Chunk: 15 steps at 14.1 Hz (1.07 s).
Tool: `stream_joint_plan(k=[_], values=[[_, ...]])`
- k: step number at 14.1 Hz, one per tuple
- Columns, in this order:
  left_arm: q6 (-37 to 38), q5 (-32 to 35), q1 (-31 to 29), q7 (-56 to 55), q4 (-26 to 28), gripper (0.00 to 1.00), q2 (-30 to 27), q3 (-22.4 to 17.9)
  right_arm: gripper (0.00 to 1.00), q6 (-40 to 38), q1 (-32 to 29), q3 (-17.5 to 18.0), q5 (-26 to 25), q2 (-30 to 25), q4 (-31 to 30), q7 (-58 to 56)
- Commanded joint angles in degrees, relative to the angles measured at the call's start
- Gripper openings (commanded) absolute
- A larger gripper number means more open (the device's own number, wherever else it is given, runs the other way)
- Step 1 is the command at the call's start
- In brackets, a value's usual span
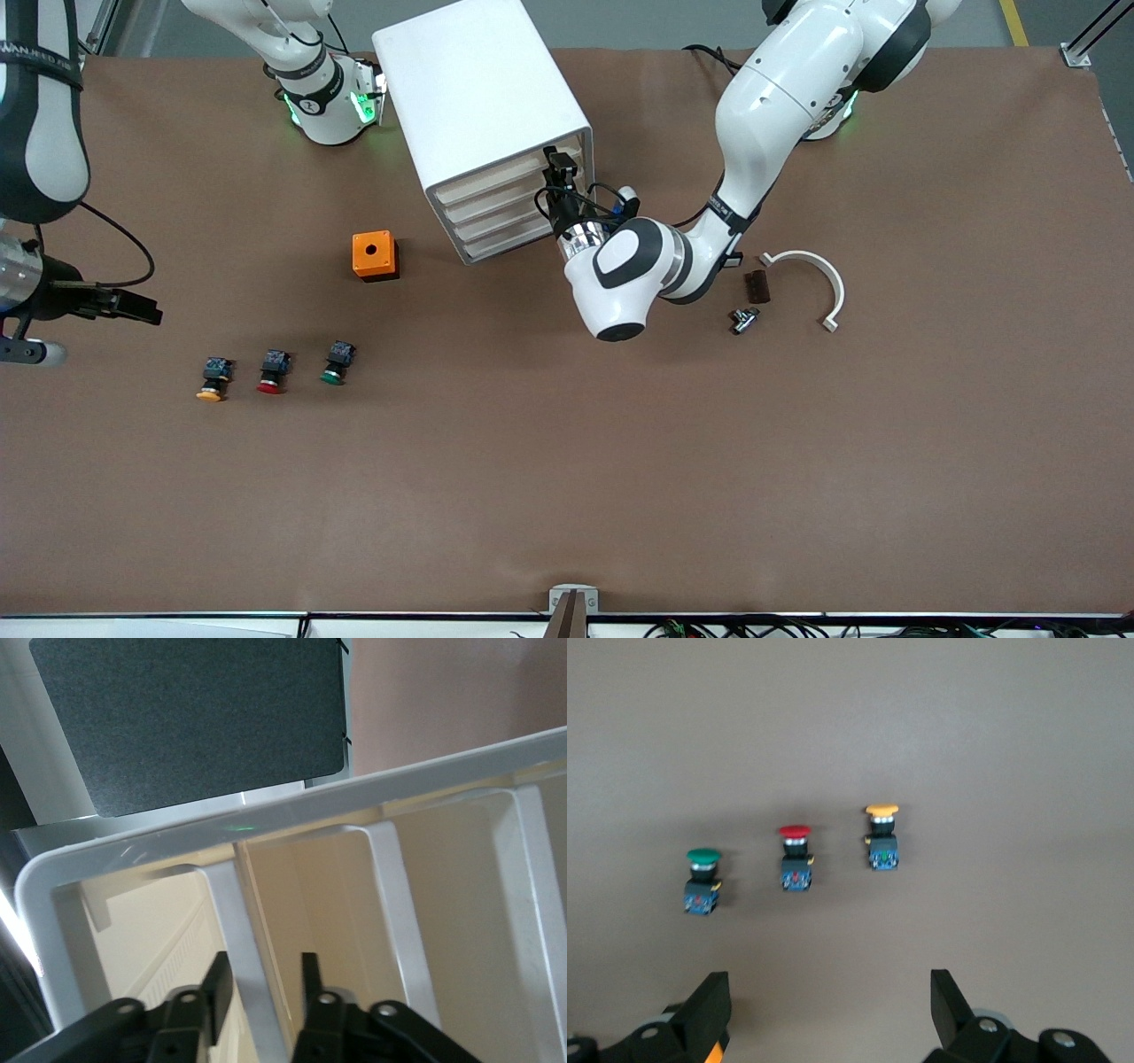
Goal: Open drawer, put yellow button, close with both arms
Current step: 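Pull the drawer open with the left gripper while the right gripper grasps the yellow button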
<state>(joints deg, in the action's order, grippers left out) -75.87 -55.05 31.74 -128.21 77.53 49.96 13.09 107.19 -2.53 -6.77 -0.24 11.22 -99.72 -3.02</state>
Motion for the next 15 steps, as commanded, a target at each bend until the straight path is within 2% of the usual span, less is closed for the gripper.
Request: stream_joint_plan(k=[1,3,7,15], values=[[0.6,-1.1,0.1,-1.1,-0.2,0.25,0.9,0.1,1.0,9.6,-2.3,0.6,0.0,2.2,-4.8,-0.5],[0.6,-1.2,0.0,-1.1,-0.4,0.19,0.8,0.1,1.0,16.8,-3.6,0.7,0.1,4.2,-8.3,-0.8],[0.6,-1.2,-0.5,-2.0,-0.4,0.14,0.7,0.1,1.0,33.7,-3.9,0.7,0.2,6.1,-18.6,-0.8],[0.4,-2.0,-6.1,-2.3,-0.6,0.16,0.4,0.0,1.0,46.9,-5.1,1.0,0.4,15.2,-21.2,-1.8]])
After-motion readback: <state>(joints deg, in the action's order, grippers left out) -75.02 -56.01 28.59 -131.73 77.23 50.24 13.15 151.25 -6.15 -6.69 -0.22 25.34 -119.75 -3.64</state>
